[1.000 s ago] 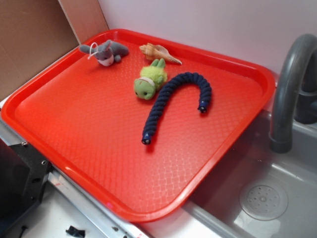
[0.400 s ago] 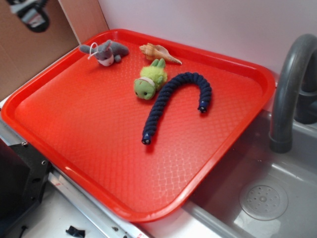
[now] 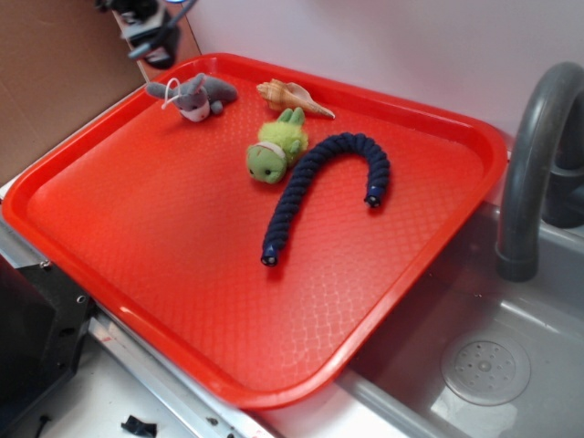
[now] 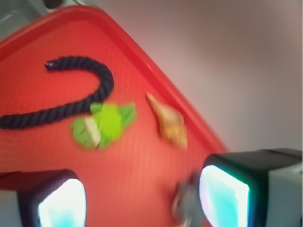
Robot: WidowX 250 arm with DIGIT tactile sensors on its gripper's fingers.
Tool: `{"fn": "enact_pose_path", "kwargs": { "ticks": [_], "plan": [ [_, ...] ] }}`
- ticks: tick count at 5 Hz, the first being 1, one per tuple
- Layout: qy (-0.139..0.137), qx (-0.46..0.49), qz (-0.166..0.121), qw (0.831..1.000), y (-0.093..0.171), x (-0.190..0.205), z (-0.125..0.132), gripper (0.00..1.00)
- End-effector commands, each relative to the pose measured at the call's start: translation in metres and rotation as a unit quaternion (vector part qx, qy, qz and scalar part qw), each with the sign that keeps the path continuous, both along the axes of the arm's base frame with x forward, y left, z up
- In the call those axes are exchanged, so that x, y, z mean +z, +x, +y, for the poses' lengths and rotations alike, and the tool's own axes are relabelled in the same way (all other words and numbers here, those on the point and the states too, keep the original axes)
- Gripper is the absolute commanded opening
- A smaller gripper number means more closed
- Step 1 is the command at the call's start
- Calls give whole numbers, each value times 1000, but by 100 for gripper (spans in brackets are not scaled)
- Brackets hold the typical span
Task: Grab the shell.
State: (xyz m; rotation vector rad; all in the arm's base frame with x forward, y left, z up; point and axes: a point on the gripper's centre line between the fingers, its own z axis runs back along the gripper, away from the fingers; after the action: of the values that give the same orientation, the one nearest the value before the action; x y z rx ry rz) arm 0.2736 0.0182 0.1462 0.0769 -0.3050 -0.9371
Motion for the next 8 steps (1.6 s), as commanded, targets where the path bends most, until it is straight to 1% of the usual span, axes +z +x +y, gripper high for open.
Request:
{"fn": "enact_pose_path", "kwargs": {
  "ticks": [1, 2, 3, 4, 5, 6, 7, 8],
  "plan": [
    [0, -105, 8, 994, 51, -19, -10, 100],
    [13, -89, 37, 995, 60, -38, 1, 100],
    [29, -50, 59, 997, 64, -61, 9, 100],
    [36, -7, 81, 996, 70, -81, 16, 100],
    [36, 11, 88, 995, 74, -92, 17, 100],
    [31, 12, 90, 995, 77, -101, 11, 100],
    [34, 9, 97, 995, 76, -106, 3, 100],
    [18, 43, 91, 995, 76, -112, -10, 100]
  ]
}}
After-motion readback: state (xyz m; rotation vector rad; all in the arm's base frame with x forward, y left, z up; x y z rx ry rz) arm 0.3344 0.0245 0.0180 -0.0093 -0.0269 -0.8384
